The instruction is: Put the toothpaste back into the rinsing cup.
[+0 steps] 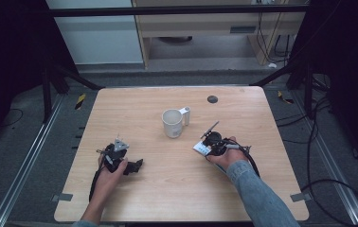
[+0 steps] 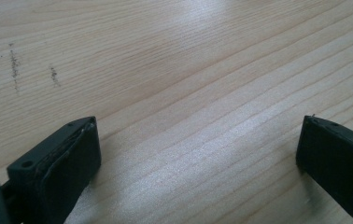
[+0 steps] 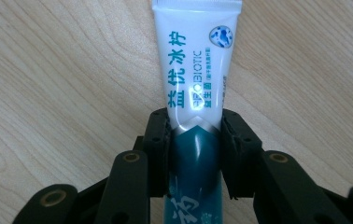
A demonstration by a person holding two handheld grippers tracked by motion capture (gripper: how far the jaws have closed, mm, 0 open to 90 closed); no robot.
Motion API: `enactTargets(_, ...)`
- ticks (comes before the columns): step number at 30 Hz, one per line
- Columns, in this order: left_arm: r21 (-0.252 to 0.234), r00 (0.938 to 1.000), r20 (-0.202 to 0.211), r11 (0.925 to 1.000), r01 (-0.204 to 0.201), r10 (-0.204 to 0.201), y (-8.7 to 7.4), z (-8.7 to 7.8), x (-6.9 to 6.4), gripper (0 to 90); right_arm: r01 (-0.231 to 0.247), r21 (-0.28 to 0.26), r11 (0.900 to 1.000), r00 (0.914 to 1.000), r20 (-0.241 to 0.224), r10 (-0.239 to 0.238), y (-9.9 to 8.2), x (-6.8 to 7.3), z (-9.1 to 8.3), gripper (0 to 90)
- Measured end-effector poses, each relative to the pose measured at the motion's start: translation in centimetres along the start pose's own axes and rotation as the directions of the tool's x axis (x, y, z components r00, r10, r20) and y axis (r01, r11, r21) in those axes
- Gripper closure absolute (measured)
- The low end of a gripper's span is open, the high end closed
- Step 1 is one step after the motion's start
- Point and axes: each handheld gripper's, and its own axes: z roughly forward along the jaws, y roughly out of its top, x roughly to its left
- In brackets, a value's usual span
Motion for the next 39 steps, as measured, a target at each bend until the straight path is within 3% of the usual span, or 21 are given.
enactTargets(18,0.001,1.0,0.0,1.0,-0.001,0.001,0.0,0.0,0.0,0.0,-0.012,-0.013,0.9998,0.9999,-0.002,0.012,0.0,-0.1,-0.6,77.4)
enactTargets(24,0.001,1.0,0.0,1.0,-0.001,0.001,0.0,0.0,0.0,0.0,-0.035,-0.016,0.9993,0.999,-0.028,0.034,0.0,-0.6,-0.9,78.3)
enactTargets(35,0.001,1.0,0.001,1.0,-0.001,0.001,0.0,0.0,0.0,0.0,-0.103,-0.091,0.9906,0.994,-0.047,0.099,0.5,-2.3,-3.5,78.6)
enactTargets(39,0.001,1.0,0.001,1.0,-0.002,0.002,0.0,0.0,0.0,0.0,-0.104,-0.122,0.9871,0.9941,-0.044,0.099,0.9,-2.8,-4.6,78.6)
